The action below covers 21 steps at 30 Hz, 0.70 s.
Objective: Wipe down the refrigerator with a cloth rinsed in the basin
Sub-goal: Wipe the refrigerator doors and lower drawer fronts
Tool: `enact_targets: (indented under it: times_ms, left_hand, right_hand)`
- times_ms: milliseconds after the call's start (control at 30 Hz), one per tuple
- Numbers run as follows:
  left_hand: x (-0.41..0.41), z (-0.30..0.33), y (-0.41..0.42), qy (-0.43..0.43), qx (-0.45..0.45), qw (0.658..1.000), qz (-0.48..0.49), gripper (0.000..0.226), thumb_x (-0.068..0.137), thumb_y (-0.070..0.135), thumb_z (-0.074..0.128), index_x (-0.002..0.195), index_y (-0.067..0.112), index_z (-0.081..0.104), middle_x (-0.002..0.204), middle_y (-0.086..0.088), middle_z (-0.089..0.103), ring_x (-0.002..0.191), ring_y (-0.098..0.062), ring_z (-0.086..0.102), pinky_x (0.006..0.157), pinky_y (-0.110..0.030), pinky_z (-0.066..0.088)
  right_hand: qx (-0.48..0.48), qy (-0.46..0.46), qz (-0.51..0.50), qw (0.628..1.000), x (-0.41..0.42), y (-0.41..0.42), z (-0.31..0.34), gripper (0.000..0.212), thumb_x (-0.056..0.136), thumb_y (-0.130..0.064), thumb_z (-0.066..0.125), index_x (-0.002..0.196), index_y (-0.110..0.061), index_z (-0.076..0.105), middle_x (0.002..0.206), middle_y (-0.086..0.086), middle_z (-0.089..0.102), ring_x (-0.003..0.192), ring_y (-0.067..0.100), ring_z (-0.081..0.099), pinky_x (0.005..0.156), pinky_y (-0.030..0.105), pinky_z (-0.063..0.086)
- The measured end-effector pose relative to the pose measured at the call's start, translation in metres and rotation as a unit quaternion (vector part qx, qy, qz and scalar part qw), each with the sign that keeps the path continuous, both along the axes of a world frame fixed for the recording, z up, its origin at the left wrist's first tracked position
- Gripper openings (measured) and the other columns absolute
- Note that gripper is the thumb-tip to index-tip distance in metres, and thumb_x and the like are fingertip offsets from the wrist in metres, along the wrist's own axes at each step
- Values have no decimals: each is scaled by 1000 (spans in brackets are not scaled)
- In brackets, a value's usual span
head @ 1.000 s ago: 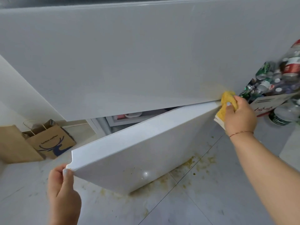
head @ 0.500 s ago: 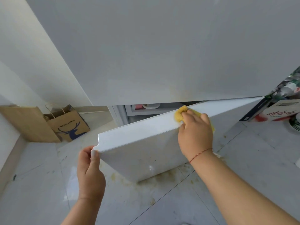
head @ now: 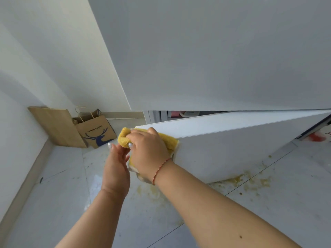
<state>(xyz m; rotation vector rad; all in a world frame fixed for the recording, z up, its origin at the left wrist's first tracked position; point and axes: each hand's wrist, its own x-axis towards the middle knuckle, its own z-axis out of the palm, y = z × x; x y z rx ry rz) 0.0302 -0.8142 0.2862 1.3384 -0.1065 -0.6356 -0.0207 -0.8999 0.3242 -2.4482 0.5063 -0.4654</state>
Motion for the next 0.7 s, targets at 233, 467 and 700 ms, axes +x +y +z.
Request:
enact_targets:
  times_ms: [233,467,700]
  left_hand:
    - [8,1,-6,-22,21,1000,5,57,103,46,19,99,23,71,115,1,69,122,-13,54,113,-34,27]
    - [-7,11,-10,-96,99,990,3,26,100,33,42,103,27,67,103,12,69,104,-2,57,89,-23,39]
    - [-8,1,-18,-163,131,976,61,17,99,29,47,100,30,65,90,9,63,77,-9,53,74,-30,43]
  right_hand:
    - [-28,-13,40,999,-3,-17,-6,28,91,-8,47,113,-10,64,124,4,62,99,25,46,86,34,42]
    - [-86,94,-107,986,-71,-87,7,31,93,-10,41,116,-16,60,123,-2,61,91,22,44,81,30,32]
    - [-54,49,-284,956,-173,-169,1,38,92,-1,45,125,-13,61,128,8,61,106,35,49,91,32,38]
